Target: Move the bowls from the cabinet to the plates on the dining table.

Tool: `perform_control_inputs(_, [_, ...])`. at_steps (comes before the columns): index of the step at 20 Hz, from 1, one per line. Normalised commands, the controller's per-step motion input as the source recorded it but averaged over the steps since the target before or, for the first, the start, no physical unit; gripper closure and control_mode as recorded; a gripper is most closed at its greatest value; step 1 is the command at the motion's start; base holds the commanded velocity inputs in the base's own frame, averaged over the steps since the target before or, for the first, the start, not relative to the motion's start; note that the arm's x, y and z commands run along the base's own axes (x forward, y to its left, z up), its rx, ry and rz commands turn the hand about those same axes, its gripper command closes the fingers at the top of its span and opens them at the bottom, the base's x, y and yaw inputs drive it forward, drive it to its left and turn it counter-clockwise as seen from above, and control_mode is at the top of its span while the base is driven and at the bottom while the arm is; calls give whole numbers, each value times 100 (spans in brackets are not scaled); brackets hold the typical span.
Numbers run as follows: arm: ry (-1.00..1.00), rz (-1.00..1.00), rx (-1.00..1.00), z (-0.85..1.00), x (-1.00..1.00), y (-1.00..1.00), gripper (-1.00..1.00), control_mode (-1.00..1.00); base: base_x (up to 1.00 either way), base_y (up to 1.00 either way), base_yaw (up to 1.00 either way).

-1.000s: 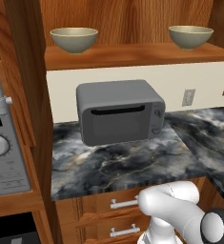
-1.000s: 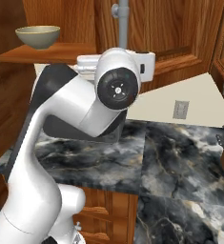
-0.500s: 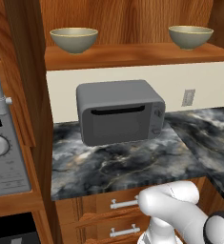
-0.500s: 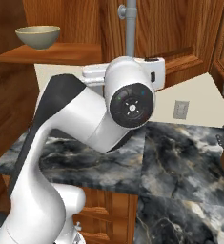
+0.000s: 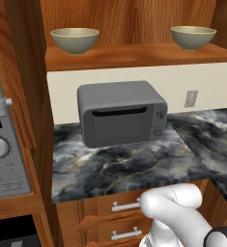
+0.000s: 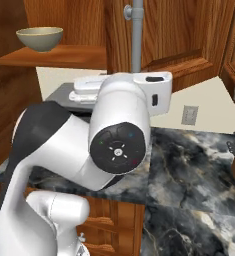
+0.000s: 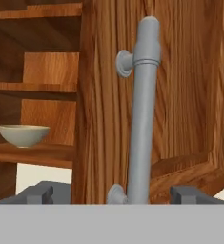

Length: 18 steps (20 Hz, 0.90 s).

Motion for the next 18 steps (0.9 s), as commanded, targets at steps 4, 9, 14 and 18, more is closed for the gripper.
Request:
perform_control_inputs(4, [-7, -6, 0, 1, -49, 36, -100, -100, 0, 0, 0])
perform_control_inputs(9, [-9, 0, -2, 0, -34, 53, -100, -100, 0, 0, 0])
perform_control_inputs(14, [-10, 0, -3, 0, -30, 55, -100, -100, 0, 0, 0])
perform_control_inputs(18, [-8, 0, -6, -1, -15, 60, -100, -100, 0, 0, 0])
